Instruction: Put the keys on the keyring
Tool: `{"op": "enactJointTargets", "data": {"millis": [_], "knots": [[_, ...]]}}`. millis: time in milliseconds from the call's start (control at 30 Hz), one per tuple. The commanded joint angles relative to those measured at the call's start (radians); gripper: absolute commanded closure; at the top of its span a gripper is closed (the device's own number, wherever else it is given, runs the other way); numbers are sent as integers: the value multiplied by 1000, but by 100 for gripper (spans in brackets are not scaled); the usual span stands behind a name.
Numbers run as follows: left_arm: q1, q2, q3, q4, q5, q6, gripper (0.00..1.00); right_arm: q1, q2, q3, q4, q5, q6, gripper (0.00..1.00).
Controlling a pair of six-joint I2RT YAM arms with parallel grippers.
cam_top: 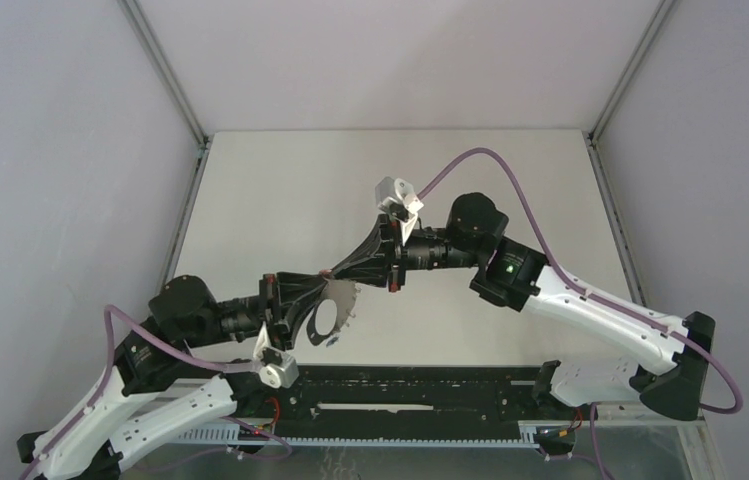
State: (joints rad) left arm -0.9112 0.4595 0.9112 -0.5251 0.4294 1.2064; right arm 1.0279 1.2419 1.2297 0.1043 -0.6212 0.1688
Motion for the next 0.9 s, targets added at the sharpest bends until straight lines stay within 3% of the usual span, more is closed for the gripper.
{"op": "enactJointTargets", "data": {"millis": [0,333,533,700,867], "knots": [[-14,-8,-18,-7,7,103,74,3,-56,-16,110,50,30,100],[-14,9,82,-15,7,-202,58,-24,-111,-132,293,26,92,100],[-14,20,127,40,-47,-486,52,-33,-104,-154,332,-51,109,100],[-12,47,150,65,-78,-652,52,-50,-98,-170,377,-119,125,100],[-13,109,209,17,-30,-722,57,-52,-66,-170,383,-169,132,100]]}}
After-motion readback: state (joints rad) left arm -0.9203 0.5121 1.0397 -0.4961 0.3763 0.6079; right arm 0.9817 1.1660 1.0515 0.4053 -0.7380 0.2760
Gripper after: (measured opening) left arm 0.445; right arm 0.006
